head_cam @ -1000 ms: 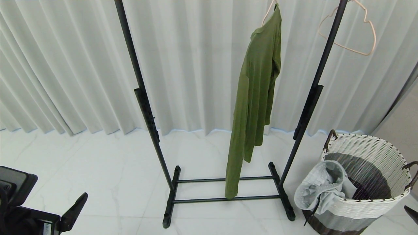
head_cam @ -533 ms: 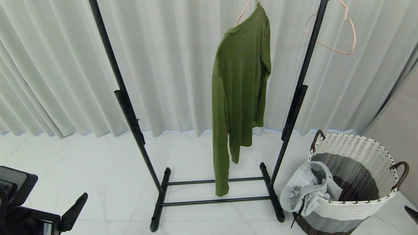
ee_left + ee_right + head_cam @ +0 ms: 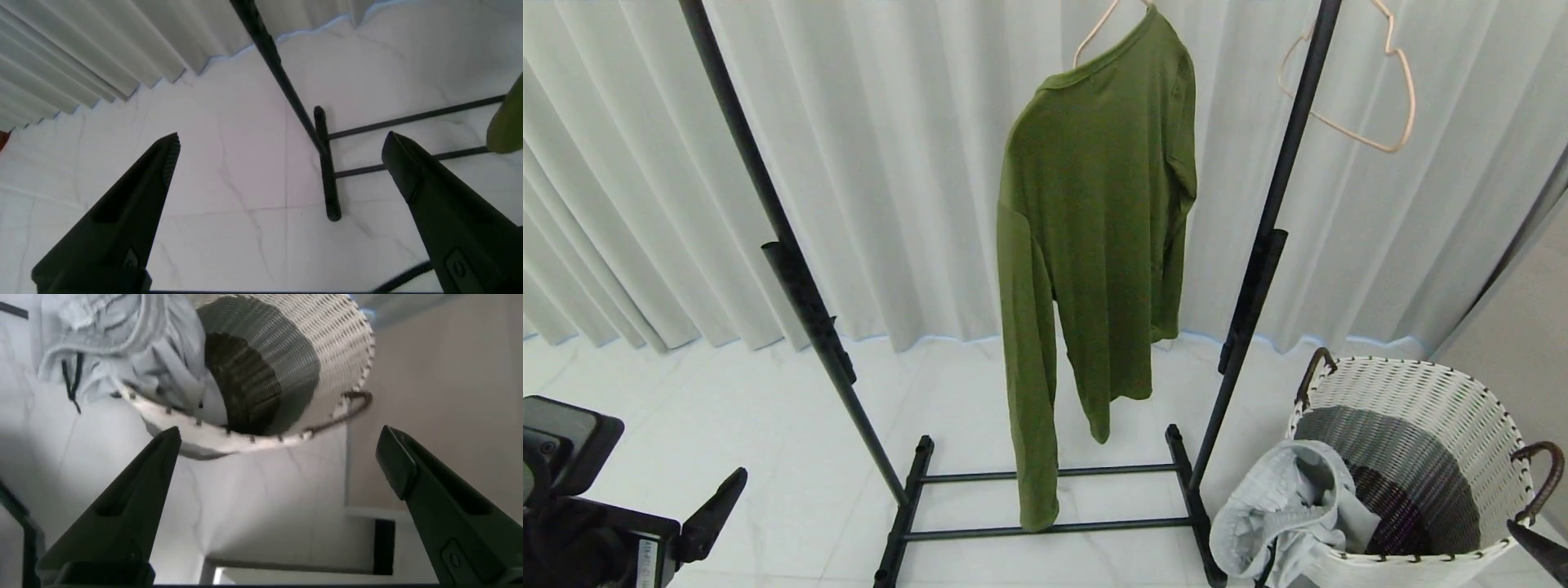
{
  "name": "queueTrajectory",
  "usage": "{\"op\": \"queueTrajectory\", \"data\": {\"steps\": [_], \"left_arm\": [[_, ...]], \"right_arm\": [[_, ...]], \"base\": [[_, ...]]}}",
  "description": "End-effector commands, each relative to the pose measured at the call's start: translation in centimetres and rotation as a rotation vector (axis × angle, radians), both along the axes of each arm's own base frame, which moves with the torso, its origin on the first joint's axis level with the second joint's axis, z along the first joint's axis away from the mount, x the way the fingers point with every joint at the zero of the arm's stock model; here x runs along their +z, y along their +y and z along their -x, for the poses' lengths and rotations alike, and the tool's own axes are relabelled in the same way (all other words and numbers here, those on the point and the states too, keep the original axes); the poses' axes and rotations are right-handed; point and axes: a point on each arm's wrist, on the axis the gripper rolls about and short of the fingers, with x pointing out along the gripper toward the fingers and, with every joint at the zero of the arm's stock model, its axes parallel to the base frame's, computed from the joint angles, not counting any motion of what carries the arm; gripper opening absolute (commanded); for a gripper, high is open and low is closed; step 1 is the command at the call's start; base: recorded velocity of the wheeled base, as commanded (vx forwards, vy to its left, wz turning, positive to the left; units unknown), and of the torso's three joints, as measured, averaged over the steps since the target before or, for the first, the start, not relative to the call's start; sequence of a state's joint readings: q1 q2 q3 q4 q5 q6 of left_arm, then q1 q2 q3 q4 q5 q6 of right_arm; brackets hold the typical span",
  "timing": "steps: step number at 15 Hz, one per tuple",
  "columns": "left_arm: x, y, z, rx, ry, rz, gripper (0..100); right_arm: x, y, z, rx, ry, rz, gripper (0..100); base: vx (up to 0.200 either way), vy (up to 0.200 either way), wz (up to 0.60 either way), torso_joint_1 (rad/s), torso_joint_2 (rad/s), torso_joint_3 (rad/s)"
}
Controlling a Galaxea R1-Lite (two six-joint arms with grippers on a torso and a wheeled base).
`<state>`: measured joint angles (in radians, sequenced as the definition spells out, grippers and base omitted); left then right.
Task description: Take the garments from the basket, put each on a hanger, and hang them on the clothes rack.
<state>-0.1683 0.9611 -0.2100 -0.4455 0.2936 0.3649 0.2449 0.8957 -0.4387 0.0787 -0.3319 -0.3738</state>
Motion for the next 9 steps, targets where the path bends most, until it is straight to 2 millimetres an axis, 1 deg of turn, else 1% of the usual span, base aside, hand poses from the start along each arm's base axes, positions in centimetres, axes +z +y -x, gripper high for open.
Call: {"op": "queueTrajectory", "data": {"steps": [1, 4, 7, 8, 9], "left_arm": [[0.1, -0.1, -0.6, -0.001, 0.012, -0.001, 100], [0.3, -0.2, -0.9, -0.023, 0.014, 0.006, 100], [0.5, -0.4, -0.9, -0.067, 0.009, 0.018, 100], [0.6, -0.4, -1.0, -0.071, 0.006, 0.020, 100], [0.7, -0.6, -1.0, -0.097, 0.004, 0.025, 100]], "right_arm": [[-0.5, 0.3, -1.1, 0.017, 0.044, -0.002, 100], [-2.9, 1.0, -2.8, 0.085, 0.140, -0.046, 100], [-5.9, 1.5, -5.1, 0.070, 0.238, -0.048, 100], [-6.3, 1.6, -5.5, 0.063, 0.251, -0.054, 100], [-7.3, 2.0, -6.7, 0.066, 0.262, -0.070, 100]], "base": [[0.200, 0.000, 0.00, 0.007, 0.00, 0.002], [0.200, 0.000, 0.00, 0.002, 0.00, 0.002], [0.000, 0.000, 0.00, 0.000, 0.00, 0.000], [0.000, 0.000, 0.00, 0.000, 0.00, 0.000], [0.000, 0.000, 0.00, 0.000, 0.00, 0.000]]}}
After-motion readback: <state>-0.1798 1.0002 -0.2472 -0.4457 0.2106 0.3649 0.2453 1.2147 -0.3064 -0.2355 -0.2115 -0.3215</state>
